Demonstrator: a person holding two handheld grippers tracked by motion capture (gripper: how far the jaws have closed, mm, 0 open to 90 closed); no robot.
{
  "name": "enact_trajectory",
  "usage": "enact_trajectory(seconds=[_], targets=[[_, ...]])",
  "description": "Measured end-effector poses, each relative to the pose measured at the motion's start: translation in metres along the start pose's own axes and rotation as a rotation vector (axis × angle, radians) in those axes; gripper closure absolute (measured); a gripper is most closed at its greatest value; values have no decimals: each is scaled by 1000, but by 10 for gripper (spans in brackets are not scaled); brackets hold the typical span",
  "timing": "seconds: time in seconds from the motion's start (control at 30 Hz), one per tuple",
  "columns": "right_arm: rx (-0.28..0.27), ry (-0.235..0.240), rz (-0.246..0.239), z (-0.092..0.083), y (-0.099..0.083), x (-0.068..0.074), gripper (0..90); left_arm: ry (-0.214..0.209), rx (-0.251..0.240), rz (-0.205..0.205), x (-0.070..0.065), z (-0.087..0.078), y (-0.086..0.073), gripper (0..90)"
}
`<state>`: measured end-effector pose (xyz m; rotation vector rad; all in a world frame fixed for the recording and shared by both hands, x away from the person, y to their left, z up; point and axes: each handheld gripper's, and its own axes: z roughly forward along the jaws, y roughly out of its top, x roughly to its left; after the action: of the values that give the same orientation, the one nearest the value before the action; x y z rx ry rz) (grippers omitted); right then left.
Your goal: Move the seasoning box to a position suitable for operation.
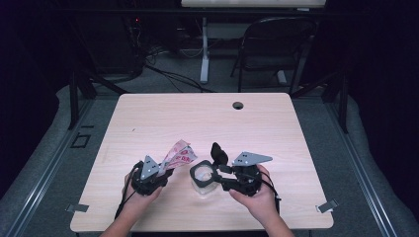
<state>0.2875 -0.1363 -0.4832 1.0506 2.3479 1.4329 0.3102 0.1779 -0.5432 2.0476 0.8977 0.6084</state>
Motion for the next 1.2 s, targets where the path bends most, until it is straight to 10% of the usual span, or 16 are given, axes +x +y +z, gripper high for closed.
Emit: enact_trajectory(seconds=[0.5,1.2], targets=[[4,13,33,-3,2,-5,562,104,-9,69,4,-10,1,638],[77,-3,-11,-1,16,-1,578,125,-9,106,-3,-12,3,639]])
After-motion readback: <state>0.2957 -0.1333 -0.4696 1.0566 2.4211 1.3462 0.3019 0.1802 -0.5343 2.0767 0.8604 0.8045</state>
